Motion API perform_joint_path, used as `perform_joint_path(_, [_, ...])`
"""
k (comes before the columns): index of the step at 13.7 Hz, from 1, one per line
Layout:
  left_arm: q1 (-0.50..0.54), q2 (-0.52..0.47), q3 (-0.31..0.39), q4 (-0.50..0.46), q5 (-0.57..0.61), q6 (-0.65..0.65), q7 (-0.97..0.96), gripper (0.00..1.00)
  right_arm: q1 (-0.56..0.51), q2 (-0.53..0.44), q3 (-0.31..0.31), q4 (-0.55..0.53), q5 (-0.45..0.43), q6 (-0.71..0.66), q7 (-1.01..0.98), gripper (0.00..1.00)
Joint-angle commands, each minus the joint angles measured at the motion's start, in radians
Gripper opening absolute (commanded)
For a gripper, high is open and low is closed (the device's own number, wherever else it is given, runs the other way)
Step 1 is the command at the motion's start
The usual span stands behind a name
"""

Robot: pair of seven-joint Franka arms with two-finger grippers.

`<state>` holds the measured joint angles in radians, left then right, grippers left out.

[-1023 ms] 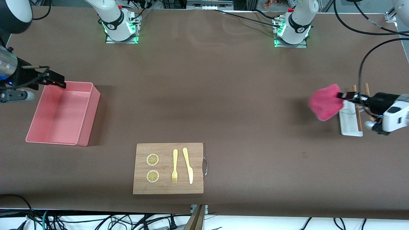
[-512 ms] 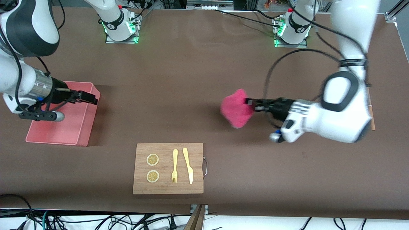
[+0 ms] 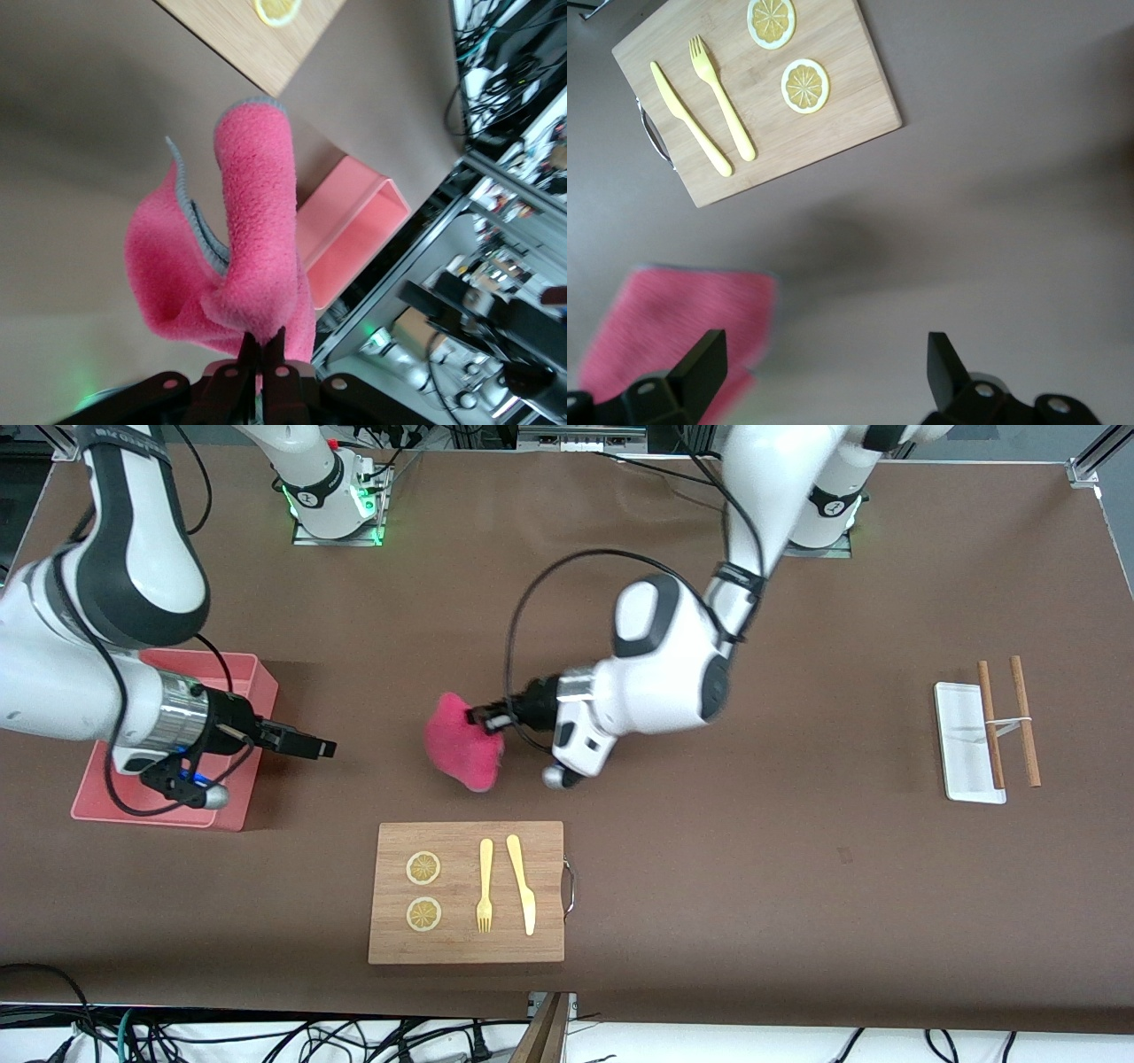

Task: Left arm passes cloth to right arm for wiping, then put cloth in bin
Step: 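Lift the cloth with the left gripper while the right gripper approaches, then grasp the cloth edge with the right gripper from the left gripper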

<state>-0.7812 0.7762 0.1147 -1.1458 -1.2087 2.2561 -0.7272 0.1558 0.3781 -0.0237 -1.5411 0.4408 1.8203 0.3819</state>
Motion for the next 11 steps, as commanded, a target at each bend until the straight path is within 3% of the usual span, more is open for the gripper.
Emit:
perform_joint_path(1, [-0.041, 0.014, 0.022, 0.026, -0.116, 0.091, -0.029, 0.00, -0.001, 0.011, 0.019, -0.025, 0.058, 0.037, 0.067, 1.00])
perform_joint_path(3, [-0.064, 0.017, 0.023, 0.026, -0.172, 0.135, -0.027, 0.00, -0.001, 0.025, 0.019, -0.057, 0.111, 0.077, 0.072, 1.00])
perform_joint_path(9, [-0.061, 0.021, 0.023, 0.026, -0.175, 0.138, -0.023, 0.00, -0.010, 0.027, 0.018, -0.158, 0.338, 0.129, 0.087, 1.00])
perform_joint_path(11, [-0.058, 0.021, 0.023, 0.026, -0.175, 0.138, -0.021, 0.00, -0.012, 0.025, 0.018, -0.178, 0.368, 0.129, 0.127, 1.00])
